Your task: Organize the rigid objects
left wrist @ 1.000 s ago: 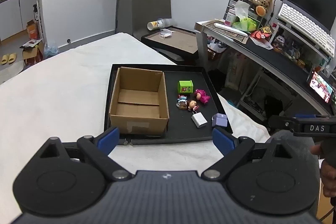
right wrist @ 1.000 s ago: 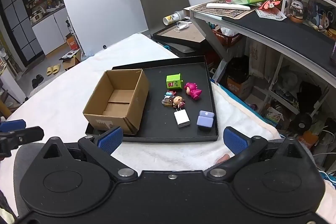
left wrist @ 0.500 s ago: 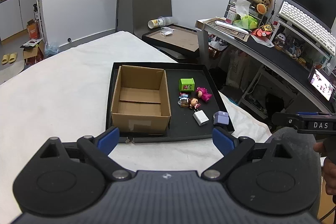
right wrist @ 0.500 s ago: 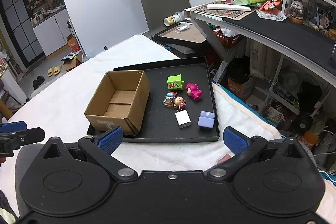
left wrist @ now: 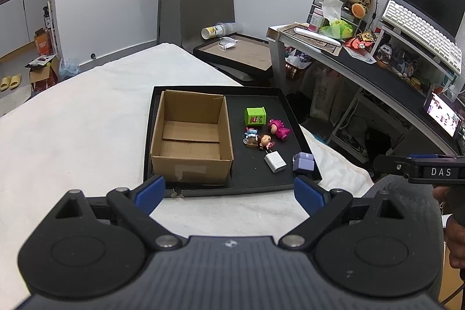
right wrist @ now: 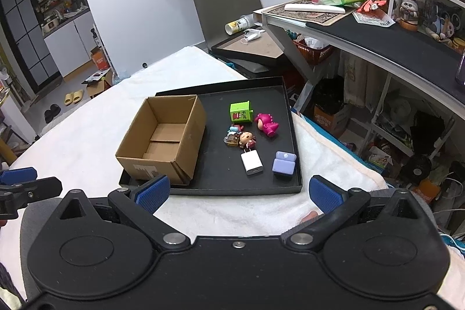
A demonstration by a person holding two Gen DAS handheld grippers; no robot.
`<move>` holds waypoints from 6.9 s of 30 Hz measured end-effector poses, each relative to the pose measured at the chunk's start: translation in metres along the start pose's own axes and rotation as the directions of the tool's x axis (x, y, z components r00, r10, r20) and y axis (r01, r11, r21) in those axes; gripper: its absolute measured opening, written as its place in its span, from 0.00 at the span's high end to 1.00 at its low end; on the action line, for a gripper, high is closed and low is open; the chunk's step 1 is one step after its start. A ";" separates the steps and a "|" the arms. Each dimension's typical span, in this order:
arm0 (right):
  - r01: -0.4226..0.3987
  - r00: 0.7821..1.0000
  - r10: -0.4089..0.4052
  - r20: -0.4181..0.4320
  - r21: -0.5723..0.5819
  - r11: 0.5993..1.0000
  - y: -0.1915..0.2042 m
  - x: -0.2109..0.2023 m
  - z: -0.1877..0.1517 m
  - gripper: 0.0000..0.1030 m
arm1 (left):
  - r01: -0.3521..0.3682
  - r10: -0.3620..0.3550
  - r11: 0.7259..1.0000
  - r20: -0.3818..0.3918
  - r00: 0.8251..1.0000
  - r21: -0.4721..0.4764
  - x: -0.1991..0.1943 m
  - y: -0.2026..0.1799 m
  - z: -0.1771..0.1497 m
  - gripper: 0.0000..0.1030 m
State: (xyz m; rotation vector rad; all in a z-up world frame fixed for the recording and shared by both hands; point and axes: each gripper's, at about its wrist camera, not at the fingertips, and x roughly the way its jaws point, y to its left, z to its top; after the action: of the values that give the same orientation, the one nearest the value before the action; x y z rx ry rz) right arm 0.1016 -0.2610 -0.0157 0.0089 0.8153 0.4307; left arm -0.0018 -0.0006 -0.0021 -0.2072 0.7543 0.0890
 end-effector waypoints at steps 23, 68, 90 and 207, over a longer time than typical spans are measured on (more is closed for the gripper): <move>-0.007 1.000 0.007 -0.001 0.003 1.000 -0.001 0.000 -0.001 0.00 | 0.002 -0.002 1.000 -0.001 1.000 0.001 -0.001 -0.001 -0.001 0.08; 0.034 0.999 -0.033 -0.010 0.083 0.996 -0.027 0.040 0.003 0.00 | -0.024 0.022 0.998 -0.036 0.999 -0.050 0.037 0.030 0.003 0.08; 0.084 0.992 -0.066 -0.112 0.164 0.983 -0.040 0.127 0.015 0.28 | -0.046 0.035 0.989 -0.075 0.997 -0.143 0.101 0.078 0.018 0.14; 0.011 0.965 0.014 -0.262 0.096 0.995 0.055 0.239 0.103 0.57 | -0.042 -0.008 0.932 -0.135 0.991 -0.360 0.228 0.161 0.008 0.85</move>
State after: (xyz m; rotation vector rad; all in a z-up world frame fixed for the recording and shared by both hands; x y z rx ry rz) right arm 0.2985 -0.1049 -0.1032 0.0433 1.0971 0.3983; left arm 0.1445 0.1593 -0.1777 -0.5641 0.8711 0.2337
